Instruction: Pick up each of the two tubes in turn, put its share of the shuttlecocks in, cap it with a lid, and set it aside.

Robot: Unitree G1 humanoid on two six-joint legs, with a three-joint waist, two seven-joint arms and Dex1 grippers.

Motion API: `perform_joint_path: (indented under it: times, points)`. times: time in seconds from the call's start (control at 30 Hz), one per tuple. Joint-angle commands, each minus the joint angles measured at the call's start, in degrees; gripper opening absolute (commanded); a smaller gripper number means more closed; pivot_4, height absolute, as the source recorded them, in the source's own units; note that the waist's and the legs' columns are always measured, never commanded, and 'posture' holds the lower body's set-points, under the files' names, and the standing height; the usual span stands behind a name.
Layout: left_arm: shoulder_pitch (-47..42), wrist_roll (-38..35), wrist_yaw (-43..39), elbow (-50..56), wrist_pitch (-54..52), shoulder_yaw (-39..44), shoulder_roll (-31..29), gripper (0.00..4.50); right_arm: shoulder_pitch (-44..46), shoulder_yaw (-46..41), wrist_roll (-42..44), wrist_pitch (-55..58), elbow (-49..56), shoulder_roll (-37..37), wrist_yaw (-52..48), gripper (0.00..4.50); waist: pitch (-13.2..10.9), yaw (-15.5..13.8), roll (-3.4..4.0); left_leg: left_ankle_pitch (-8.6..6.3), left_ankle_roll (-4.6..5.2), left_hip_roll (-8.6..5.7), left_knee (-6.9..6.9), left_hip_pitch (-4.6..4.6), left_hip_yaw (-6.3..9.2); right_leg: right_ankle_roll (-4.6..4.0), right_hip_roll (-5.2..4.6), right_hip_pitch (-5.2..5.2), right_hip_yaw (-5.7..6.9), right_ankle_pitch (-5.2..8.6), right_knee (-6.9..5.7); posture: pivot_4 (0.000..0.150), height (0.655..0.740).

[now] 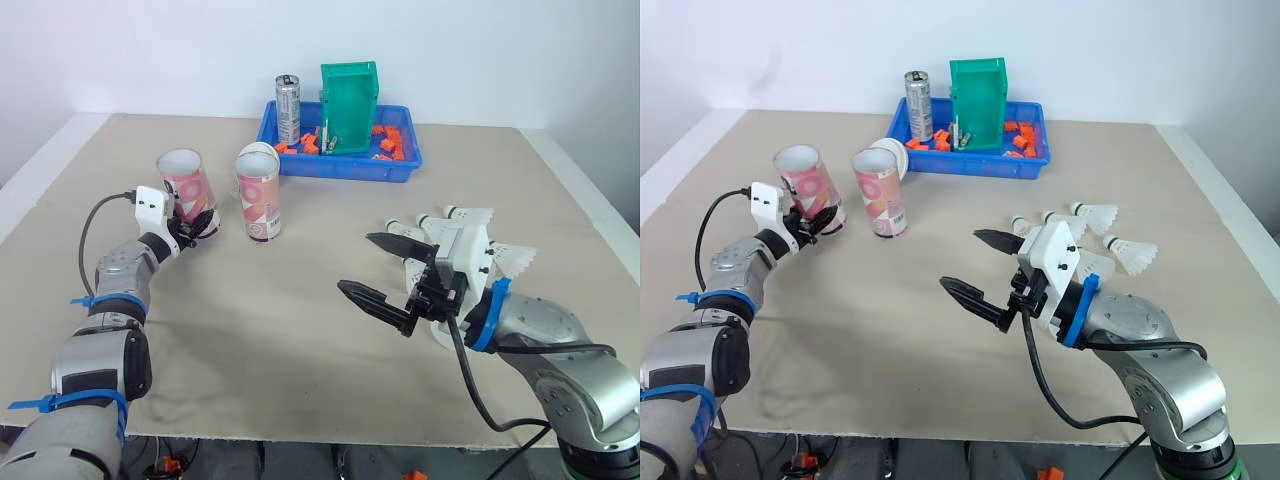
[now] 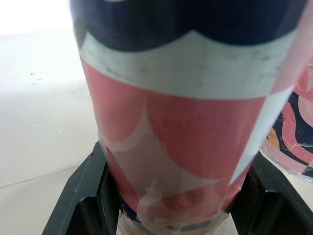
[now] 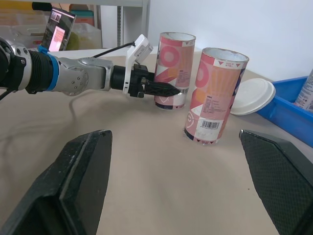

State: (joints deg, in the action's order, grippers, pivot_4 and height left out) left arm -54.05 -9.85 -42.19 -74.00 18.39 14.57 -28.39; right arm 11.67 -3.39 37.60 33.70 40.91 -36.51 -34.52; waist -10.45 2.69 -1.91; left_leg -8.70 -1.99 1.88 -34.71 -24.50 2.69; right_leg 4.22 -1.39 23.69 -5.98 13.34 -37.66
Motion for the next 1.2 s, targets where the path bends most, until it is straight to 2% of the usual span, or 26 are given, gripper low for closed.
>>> perform_joint_path:
  times: [0.03,0.17,0.27,0.33,0.5,0.67,0.77,0.93,1.2]
  points:
    - [-0.5,-0.8,-3.0,2.3,2.4,1.5,-3.7,2.64,0.5,-2.9,1.5,-0.3,2.2,-0.9,0.1,4.5,0.0,0.0,0.0,0.0,0.0,0.0,0.0,0.0,0.0,0.0,0.0,0.01,0.0,0.0,0.0,0.15,0.7362]
    - [0.1,-2.2,-11.9,5.1,-0.4,1.1,-5.8,2.64,-0.8,-4.4,3.3,0.3,2.6,-1.8,-0.7,4.5,0.0,0.0,-0.01,0.0,0.0,0.0,0.01,-0.03,0.0,-0.01,-0.01,0.02,0.01,0.02,0.0,0.15,0.7362]
    - [1.6,-3.9,-23.9,10.5,-7.8,-0.4,-7.7,2.64,-1.9,-5.0,4.9,0.9,2.7,-2.8,-1.8,4.5,0.0,0.0,-0.01,0.0,0.0,0.0,0.01,-0.04,0.0,-0.02,-0.01,0.02,0.01,0.03,0.0,0.15,0.7362]
    - [5.5,-5.5,-34.9,20.4,-15.6,-3.6,-10.7,2.64,-3.2,-5.6,6.4,1.6,2.9,-3.7,-2.9,4.5,0.0,0.1,0.0,0.0,0.0,0.0,0.01,-0.05,0.0,-0.04,-0.02,0.02,0.01,0.03,0.0,0.15,0.7362]
    - [14.3,-5.2,-48.1,39.2,-26.8,-9.9,-19.8,2.64,-9.6,-6.9,6.9,2.5,3.0,-6.0,-4.4,4.5,0.0,0.1,-0.01,0.0,0.0,0.17,0.06,-0.05,-0.01,-0.57,0.04,0.08,0.07,0.15,-0.01,0.15,0.7362]
    - [18.4,-5.5,-50.3,49.0,-27.9,-16.9,-27.8,2.64,-14.1,-7.7,8.0,2.9,5.9,-5.6,-2.7,4.5,0.0,0.0,0.0,0.0,0.01,0.36,0.05,-0.04,-0.05,-0.69,0.1,0.13,0.23,0.18,-0.04,0.15,0.7362]
    - [17.4,-2.0,-50.3,49.6,-22.0,-21.5,-29.6,2.64,-17.3,-6.3,5.5,2.6,7.4,-5.1,-0.7,4.5,0.0,-0.2,-0.01,0.05,0.05,0.68,-0.01,-0.04,-0.34,-0.74,0.09,0.06,0.44,0.18,-0.04,0.15,0.7362]
    - [14.4,-0.4,-50.3,50.2,-17.2,-26.3,-28.0,2.64,-19.7,-6.1,1.0,2.2,7.3,-3.6,4.2,4.5,0.0,-0.2,0.03,0.08,0.07,0.91,-0.09,-0.04,-1.02,-0.76,-0.04,0.04,0.39,0.17,-0.04,0.15,0.7362]
    - [13.4,-0.6,-50.3,52.0,-13.1,-31.3,-25.8,2.64,-22.4,-7.5,-2.9,2.9,7.4,-2.6,8.5,4.5,0.1,-0.8,0.11,0.08,0.08,0.88,-0.16,-0.13,-1.05,-0.66,-0.05,0.03,0.35,0.25,-0.04,0.15,0.7362]
